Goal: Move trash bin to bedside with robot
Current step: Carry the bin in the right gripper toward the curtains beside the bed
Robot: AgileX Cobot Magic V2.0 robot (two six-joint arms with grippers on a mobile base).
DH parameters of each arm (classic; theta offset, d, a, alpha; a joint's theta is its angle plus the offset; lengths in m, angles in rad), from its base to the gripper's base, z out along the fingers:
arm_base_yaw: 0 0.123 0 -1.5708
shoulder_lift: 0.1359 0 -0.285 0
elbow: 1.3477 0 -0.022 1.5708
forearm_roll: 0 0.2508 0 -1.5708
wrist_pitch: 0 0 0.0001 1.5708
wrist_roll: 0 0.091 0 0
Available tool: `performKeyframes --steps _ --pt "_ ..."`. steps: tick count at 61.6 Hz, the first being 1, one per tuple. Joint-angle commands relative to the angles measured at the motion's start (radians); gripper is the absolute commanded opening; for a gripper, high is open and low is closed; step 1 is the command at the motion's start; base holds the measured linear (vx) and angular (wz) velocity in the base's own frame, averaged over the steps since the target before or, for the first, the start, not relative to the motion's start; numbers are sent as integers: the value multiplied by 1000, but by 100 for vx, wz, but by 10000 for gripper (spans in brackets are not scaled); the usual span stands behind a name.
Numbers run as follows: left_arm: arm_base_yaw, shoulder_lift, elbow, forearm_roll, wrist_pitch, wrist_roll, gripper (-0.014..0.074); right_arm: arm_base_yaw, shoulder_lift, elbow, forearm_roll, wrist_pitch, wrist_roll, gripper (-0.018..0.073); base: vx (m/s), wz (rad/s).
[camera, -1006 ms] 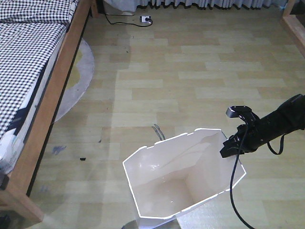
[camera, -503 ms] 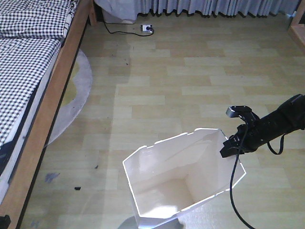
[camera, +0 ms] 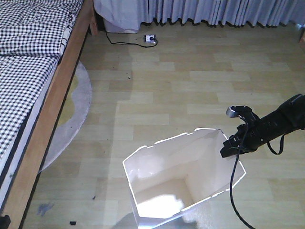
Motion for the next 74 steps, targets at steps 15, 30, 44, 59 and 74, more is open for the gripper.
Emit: performKeyframes --steps 15,30,44,59,74 --pt "0 -20 18 0 -69 -5 -7 -4 -72 -16 95 163 1 -3 35 3" --pt "0 -20 18 0 -69 -5 -7 -4 -72 -16 95 163 1 -3 34 2" --pt "0 -20 18 0 -69 -5 -7 -4 -72 -16 95 163 1 -3 34 -2" --pt "0 -20 18 0 -69 -5 -7 -4 -72 -16 95 163 1 -3 33 -4" --pt "0 -20 18 0 -69 -5 -7 -4 -72 -16 95 163 1 -3 33 -2"
